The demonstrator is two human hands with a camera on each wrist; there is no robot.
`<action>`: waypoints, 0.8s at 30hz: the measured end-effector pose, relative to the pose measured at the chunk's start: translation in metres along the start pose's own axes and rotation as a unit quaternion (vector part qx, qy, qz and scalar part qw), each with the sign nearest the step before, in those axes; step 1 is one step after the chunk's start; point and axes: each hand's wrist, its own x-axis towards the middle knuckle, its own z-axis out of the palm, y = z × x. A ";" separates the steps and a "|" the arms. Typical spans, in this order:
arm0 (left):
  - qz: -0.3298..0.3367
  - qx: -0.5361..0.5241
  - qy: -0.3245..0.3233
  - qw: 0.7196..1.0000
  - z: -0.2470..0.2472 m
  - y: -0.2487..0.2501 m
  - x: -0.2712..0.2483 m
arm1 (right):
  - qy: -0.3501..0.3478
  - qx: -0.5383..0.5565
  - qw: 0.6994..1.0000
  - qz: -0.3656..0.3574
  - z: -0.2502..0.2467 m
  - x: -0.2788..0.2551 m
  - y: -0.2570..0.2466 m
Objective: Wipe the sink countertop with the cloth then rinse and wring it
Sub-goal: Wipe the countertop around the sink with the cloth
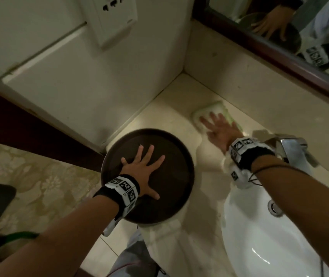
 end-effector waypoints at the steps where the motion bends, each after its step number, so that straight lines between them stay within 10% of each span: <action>1: 0.000 0.002 -0.001 1.000 0.000 0.000 0.001 | 0.003 0.018 1.000 0.021 -0.005 0.006 0.006; 11: 0.003 -0.009 0.006 1.000 0.002 -0.001 0.001 | -0.029 0.060 0.993 0.097 -0.013 0.015 -0.019; 24: 0.005 -0.004 -0.007 1.000 -0.001 0.001 0.000 | -0.085 -0.033 0.994 -0.058 0.010 -0.027 -0.054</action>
